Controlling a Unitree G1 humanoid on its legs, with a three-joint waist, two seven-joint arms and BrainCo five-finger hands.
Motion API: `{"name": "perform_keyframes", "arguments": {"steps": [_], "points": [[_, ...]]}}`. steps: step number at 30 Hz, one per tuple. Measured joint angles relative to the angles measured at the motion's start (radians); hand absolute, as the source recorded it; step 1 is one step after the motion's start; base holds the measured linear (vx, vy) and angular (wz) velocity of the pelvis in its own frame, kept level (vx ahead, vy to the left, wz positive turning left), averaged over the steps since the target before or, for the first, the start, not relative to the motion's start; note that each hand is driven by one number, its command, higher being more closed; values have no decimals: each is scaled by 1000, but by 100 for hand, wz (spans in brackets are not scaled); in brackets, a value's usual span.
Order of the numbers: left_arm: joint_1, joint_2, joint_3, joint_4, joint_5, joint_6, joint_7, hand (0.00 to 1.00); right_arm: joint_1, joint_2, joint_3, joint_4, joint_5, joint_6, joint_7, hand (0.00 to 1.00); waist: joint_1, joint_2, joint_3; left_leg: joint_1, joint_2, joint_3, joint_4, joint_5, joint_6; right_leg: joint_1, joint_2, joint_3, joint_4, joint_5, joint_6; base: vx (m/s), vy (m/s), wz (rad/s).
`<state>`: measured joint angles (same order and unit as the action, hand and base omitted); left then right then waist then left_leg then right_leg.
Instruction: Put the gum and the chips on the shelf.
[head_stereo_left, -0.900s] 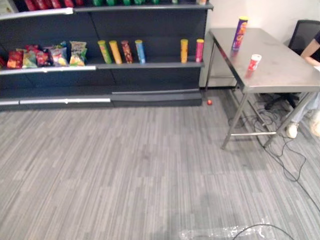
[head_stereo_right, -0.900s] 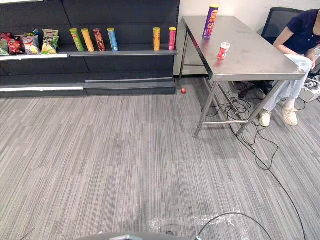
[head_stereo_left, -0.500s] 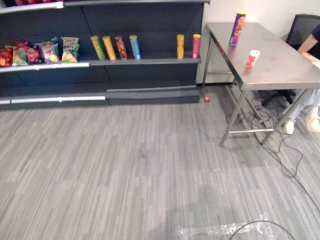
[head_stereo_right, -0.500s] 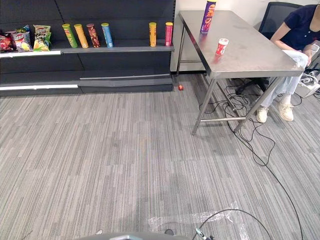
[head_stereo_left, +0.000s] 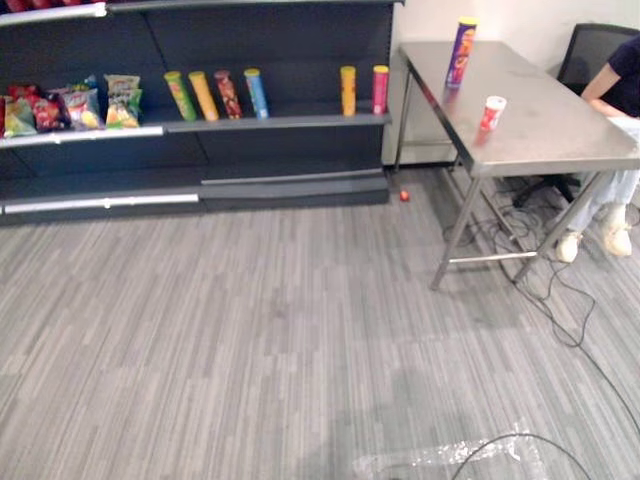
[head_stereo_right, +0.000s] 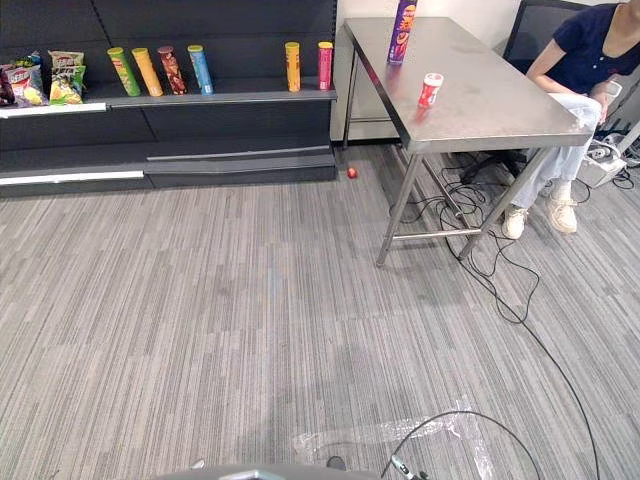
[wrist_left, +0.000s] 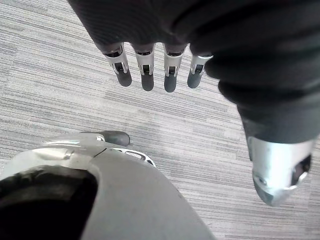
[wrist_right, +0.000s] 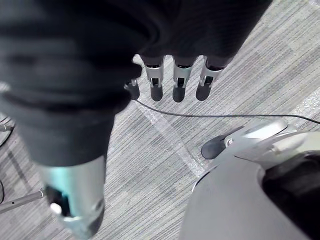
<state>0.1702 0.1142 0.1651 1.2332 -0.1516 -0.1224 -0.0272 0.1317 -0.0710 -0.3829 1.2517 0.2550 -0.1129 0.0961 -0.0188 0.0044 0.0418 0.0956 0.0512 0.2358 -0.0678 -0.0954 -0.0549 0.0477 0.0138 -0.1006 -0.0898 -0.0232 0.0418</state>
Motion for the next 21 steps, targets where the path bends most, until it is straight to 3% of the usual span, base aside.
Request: {"name": "perform_keyframes", "arguments": {"steps": [12,17,21], "points": [[-17,1,-6,0,-1,1,-2,0,-11,-4,7,-7,8,0,2,0,0,5,32,6,3,-2,6,-2,-3,5,1,-6,14,-1,0,-6,-7,1],[-67,8,-16,-4,-4,1,2,0,-63,-7,39,-47,40,-3,1,0,-6,2,105,-63,4,-9,65,-3,-4,-134,-21,-25,232,-94,-27,-77,-23,8],[-70,16,-19,-20,-50,0,3,0,-57,0,48,-57,59,-11,-1,0,-5,-15,139,-162,28,-20,338,-79,-26,-147,-47,-57,349,-195,-50,-61,-85,34]]}}
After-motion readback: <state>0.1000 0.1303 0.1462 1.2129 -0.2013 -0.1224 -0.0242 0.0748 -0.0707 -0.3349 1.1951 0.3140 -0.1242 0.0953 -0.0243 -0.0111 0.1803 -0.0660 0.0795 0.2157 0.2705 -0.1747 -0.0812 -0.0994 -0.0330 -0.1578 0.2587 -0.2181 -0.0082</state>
